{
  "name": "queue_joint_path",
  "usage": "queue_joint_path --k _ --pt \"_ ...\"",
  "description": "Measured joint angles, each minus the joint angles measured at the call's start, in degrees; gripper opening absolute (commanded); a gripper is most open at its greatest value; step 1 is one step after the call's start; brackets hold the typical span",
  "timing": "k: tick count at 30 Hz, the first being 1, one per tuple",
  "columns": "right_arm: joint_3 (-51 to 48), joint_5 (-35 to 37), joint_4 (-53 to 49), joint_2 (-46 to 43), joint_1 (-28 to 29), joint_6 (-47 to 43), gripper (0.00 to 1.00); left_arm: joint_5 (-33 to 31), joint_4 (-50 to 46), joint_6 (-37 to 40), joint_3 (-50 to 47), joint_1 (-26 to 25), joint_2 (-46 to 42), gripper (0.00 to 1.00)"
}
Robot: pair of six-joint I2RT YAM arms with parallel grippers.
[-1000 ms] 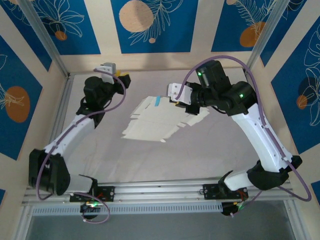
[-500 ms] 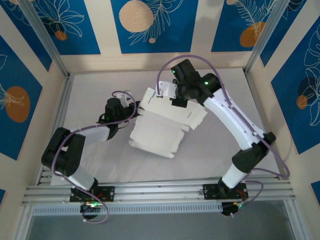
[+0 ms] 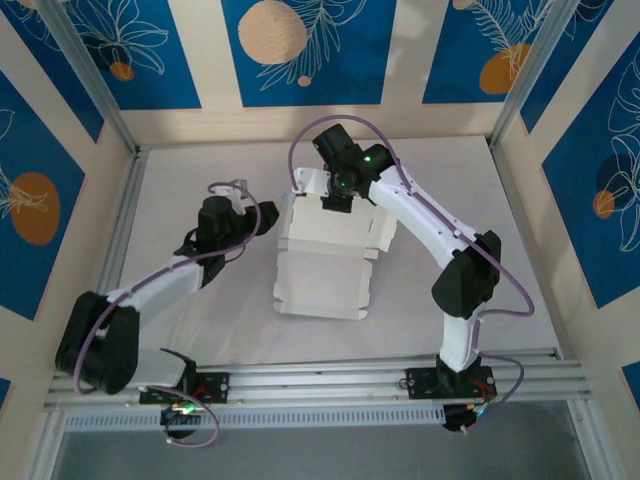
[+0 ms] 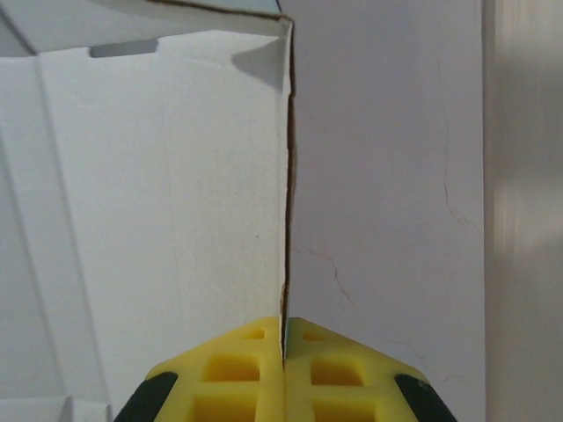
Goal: Fold the paper box
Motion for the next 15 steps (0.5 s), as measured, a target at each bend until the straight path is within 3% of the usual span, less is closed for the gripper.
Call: queue_joint_path --k 4,12,15 --pt "0.11 -0.70 0.50 1.16 -0.26 0.02 0.00 -2.27 -3.87 5.64 0.00 0.00 -3.93 0.48" --pt "0.85 -2.19 0.59 3.15 -0.31 0.02 0.00 8.04 -12.81 18.84 2.03 -0.90 -3.61 0.52" --pt "1.33 -2.40 0.63 3.15 -0.31 0.02 0.00 8.39 -16.85 22.05 5.14 -1.14 -1.38 0.57"
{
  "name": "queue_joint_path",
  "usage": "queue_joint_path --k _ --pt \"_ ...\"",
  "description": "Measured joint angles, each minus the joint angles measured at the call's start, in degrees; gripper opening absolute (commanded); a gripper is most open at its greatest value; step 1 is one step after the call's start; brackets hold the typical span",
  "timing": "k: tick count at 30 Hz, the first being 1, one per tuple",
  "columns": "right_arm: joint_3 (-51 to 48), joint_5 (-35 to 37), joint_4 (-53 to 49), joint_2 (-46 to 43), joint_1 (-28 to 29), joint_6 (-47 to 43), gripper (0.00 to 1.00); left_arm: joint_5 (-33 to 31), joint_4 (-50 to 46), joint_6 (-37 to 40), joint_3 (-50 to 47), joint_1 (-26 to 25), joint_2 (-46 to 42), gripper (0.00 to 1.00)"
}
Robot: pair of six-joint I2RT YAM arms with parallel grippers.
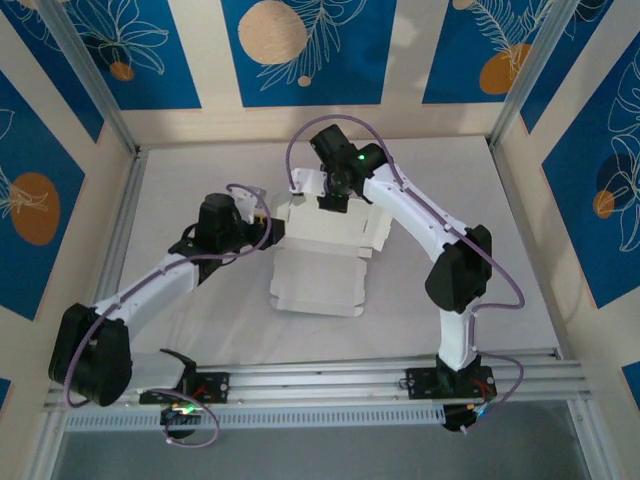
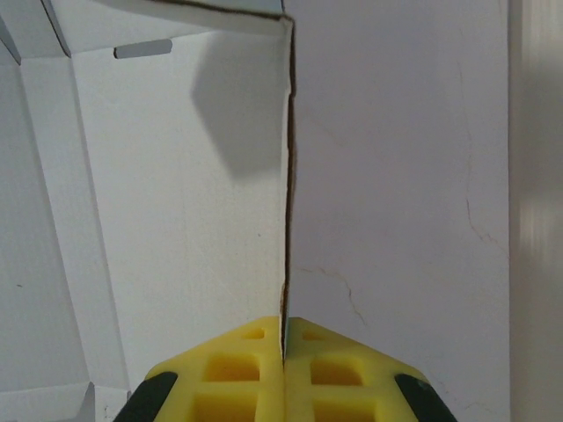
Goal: Fold the paper box
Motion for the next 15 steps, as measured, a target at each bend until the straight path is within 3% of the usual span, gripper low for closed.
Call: queue_joint_path --k 9,15 --pt "0.02 -2.01 -0.13 -0.24 0.15 0.00 0.00 0.13 -7.87 2.25 6.58 0.00 8.83 0.57" --pt "0.00 -2.12 -0.59 -1.60 0.22 -0.04 0.00 0.11 -10.34 2.25 8.83 0.63 10.23 0.57"
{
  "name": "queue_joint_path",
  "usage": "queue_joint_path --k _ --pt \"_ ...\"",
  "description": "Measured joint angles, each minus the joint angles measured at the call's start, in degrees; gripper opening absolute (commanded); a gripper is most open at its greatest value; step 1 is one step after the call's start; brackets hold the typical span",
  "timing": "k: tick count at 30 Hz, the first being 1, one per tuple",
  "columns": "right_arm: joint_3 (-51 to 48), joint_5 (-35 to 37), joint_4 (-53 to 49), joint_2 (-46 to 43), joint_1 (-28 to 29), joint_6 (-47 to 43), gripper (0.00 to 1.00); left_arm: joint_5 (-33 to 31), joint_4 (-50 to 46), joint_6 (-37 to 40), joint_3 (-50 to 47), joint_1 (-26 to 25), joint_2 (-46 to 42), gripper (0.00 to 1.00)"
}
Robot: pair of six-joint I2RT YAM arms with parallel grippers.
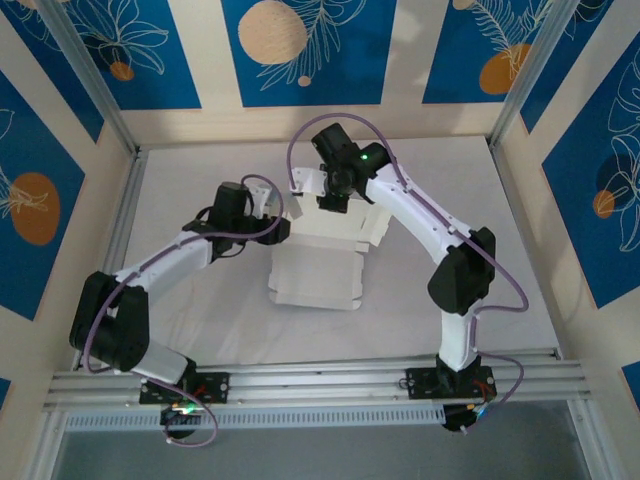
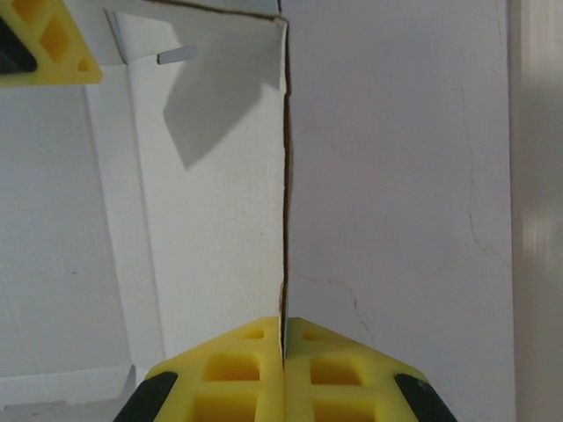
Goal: Fold the paper box
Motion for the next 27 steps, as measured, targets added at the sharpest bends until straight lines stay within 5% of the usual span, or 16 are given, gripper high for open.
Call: queue_joint_path --k 16,27 --pt "-0.26 -0.02 0.42 -1.18 -0.02 0.00 0.00 2.40 -10.19 2.89 2.45 0.61 -13.16 0.47" --pt "-0.26 -0.02 0.39 -1.22 0.17 0.02 0.00 8.24 -10.69 2.86 3.63 0.61 -5.86 0.47"
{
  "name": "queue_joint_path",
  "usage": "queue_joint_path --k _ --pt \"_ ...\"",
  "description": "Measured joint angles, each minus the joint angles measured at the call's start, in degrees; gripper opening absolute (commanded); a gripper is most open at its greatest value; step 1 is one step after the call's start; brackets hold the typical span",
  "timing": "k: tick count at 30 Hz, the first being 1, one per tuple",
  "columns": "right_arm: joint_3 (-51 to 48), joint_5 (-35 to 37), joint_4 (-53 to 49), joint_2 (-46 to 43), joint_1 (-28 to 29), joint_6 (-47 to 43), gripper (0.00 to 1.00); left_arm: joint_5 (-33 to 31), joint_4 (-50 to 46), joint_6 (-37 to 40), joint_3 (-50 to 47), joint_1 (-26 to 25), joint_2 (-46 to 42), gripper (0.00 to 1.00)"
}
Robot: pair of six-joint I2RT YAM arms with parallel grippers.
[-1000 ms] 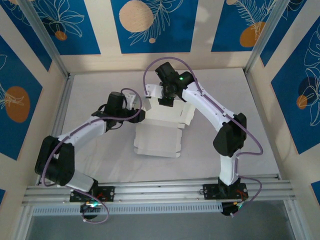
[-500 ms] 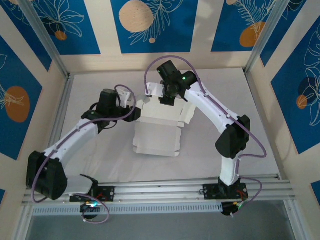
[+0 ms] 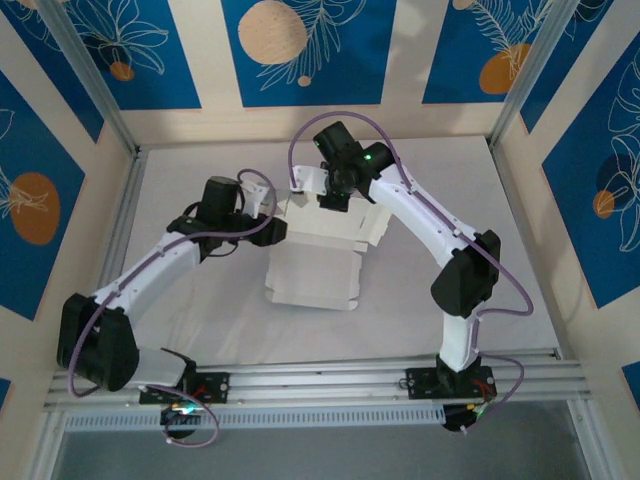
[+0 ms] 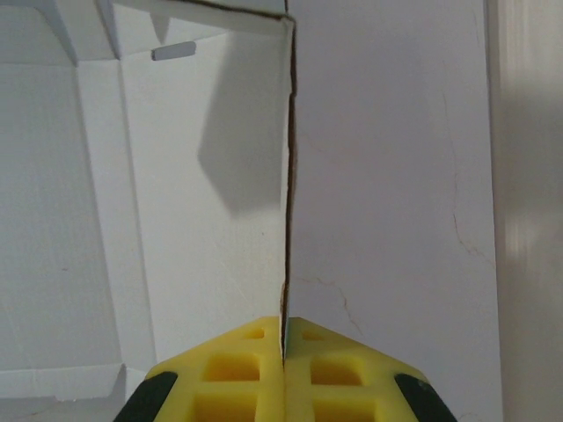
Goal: Fold the paper box
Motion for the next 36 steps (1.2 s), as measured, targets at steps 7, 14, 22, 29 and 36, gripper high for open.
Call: queue_joint_path --k 7,14,22,29,36 --pt "-0.13 0.04 -0.02 -0.76 0.59 -0.02 0.00 -4.52 0.04 1.11 0.66 0.00 2.03 0.48" --pt "-0.17 0.33 -0.39 -1.73 1.16 -0.02 0.00 -8.35 0.55 2.62 0.98 0.00 3.10 0.48" --pt "-0.22 1.05 -1.36 -1.75 1.88 -0.07 0.00 -11.45 1.62 3.52 1.16 0.00 4.61 0.48" --pt "-0.24 1.09 -1.68 -1.79 2.23 -0.07 0.00 -12.00 2.23 3.45 1.62 0.02 5.92 0.48" --pt "-0.24 1.11 -1.66 -1.84 2.23 -0.04 0.00 -11.82 3.39 2.71 1.55 0.02 6.75 0.45"
